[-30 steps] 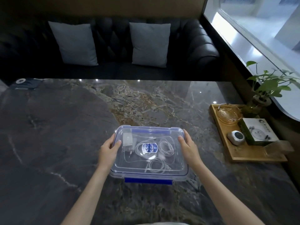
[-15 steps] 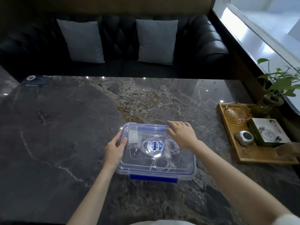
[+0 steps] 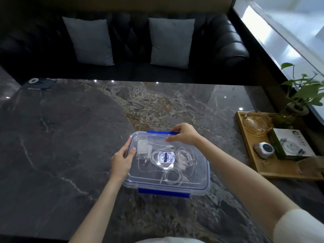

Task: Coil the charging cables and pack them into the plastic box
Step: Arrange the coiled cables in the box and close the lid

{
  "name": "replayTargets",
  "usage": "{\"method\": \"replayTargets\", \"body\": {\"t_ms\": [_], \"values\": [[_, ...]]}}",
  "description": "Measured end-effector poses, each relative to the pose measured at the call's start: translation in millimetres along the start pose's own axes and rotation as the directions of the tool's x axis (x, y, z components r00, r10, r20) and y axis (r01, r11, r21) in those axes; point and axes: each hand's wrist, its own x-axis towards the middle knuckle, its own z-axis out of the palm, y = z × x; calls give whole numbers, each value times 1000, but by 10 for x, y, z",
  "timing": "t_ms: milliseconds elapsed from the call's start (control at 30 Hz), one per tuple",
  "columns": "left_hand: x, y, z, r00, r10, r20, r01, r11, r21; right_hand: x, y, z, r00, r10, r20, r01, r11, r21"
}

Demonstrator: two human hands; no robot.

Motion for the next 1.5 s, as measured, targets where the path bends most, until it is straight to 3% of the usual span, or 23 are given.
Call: {"method": "replayTargets", "body": {"t_ms": [333,467,567,667,733,900,967,1033,1233,1367,1500], "values": [[9,-49,6,1000,0,-6,0,999,50,-116,43,146,962,-115,-248,102,993,-64],[19,-71,18,1000,26,-5,-25,993,115,-332,-6,217,967,-161,-195,99,951,-294],[28,-83,49,984,176,-10,-162,924,346,-733,18,285,955,-263,-139,202,916,-347],[41,-113,89,928,366,75,-342,753,562,-1236,137,493,855,-484,-184,388,834,-392],[38,-120,110,898,415,150,-412,666,622,-1495,250,674,799,-569,-195,439,773,-457],[40,-110,120,909,365,199,-400,636,660,-1631,504,977,802,-596,-35,389,567,-726],[33,-94,122,913,350,208,-396,644,655,-1588,532,1034,800,-595,-79,324,539,-778],[22,-82,118,916,341,210,-391,655,646,-1564,547,1067,777,-614,-140,311,567,-763],[7,-57,112,926,309,217,-374,675,636,-1651,594,923,732,-668,-131,488,650,-582],[-4,-47,112,928,301,220,-369,663,652,-1654,584,856,695,-679,-237,537,709,-458],[-10,-33,112,927,304,219,-370,663,650,-1646,562,875,709,-649,-276,549,753,-362]]}}
